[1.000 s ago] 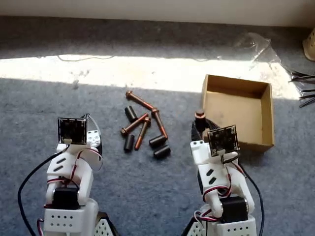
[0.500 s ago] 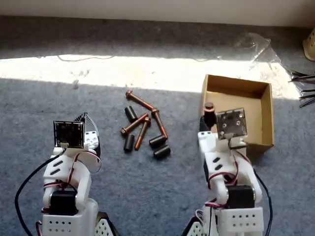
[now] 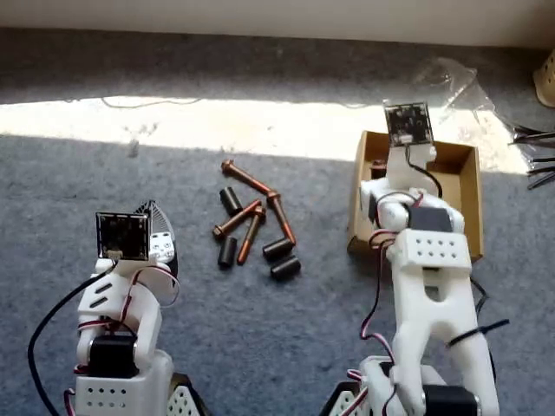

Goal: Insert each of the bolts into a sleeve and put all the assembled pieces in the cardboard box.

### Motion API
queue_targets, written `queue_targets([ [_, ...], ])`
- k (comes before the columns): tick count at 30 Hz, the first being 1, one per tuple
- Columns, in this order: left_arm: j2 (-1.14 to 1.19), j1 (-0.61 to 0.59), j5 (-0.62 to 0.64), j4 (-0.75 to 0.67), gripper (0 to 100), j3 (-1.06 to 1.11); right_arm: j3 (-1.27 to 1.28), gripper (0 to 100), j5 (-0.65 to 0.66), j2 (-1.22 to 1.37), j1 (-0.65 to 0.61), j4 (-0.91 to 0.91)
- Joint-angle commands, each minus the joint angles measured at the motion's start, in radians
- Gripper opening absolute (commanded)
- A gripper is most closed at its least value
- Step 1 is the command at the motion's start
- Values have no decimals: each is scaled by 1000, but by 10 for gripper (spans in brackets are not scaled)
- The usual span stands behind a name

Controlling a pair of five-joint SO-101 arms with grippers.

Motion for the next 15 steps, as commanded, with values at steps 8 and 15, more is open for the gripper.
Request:
queue_targets([
  [8,-7,-12,-9,-2,6,-8,-294,4,2,372,19,-15],
  [15,-7,-12,-9,-2,7,-7,-383,7,2,518,56,-15],
])
